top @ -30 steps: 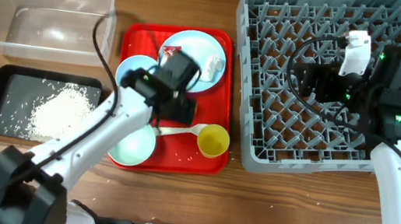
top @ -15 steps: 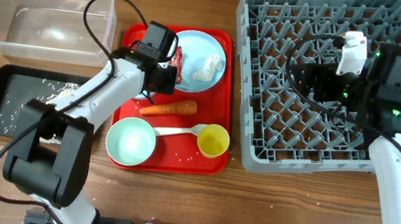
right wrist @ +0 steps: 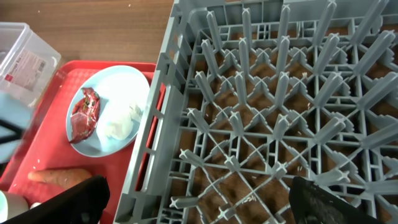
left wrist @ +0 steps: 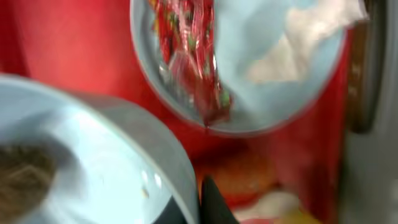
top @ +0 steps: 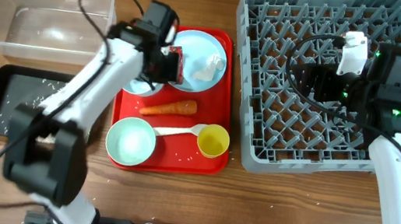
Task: Sort waste into correct bins and load items into the dishwasher rack
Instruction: 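Tip the brown scrap from the small bowl onto the black tray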
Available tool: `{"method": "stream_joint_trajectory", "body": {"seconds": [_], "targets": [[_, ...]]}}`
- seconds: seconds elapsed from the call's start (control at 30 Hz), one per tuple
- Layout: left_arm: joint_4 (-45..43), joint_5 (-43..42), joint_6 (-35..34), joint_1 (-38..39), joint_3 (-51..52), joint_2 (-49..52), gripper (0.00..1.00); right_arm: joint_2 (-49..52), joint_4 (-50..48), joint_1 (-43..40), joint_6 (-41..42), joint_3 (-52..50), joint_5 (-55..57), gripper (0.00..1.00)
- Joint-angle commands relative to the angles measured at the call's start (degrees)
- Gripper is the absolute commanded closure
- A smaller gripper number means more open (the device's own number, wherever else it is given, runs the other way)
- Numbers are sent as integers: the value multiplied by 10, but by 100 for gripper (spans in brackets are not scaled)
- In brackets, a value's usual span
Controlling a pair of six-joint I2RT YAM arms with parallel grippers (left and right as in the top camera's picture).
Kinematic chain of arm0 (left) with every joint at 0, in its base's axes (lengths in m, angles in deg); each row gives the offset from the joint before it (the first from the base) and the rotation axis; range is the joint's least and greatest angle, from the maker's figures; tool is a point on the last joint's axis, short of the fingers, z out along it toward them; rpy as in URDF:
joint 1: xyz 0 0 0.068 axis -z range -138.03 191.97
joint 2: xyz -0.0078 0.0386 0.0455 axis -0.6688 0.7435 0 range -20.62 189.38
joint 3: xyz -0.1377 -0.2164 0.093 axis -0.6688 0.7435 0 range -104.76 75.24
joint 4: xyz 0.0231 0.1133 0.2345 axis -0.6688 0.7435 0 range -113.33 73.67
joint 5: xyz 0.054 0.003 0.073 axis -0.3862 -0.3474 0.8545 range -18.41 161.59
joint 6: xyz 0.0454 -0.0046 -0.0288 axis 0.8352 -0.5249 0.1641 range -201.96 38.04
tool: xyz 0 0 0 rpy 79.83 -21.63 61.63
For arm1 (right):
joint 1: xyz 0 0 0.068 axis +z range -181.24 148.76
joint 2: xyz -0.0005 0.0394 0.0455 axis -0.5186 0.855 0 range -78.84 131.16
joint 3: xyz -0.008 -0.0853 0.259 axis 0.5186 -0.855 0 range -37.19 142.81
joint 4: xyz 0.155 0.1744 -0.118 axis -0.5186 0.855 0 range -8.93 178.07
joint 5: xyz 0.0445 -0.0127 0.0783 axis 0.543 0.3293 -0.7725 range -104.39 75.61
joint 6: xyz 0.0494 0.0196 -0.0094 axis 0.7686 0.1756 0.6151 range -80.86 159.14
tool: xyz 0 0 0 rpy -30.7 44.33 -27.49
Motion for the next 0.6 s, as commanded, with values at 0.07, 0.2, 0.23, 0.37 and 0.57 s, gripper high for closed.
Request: {"method": "stream_joint_trajectory", "body": {"seconds": [0.07, 0.2, 0.23, 0.37, 0.57], "targets": [[140, -47, 10, -152, 6, -102, 96, 5, -1, 1, -6, 3, 14, 5], [118, -201, 130, -304, 106, -107, 96, 5, 5, 1, -7, 3, 15, 5], [105, -250, 159, -331, 127, -107, 96, 5, 5, 1, -7, 3, 15, 4], [75, -477, 324, -494, 216, -107, 96, 5, 7, 1, -6, 3, 15, 5], [68, -702, 429, -645, 246, -106, 96, 5, 7, 1, -5, 3, 15, 5]]}}
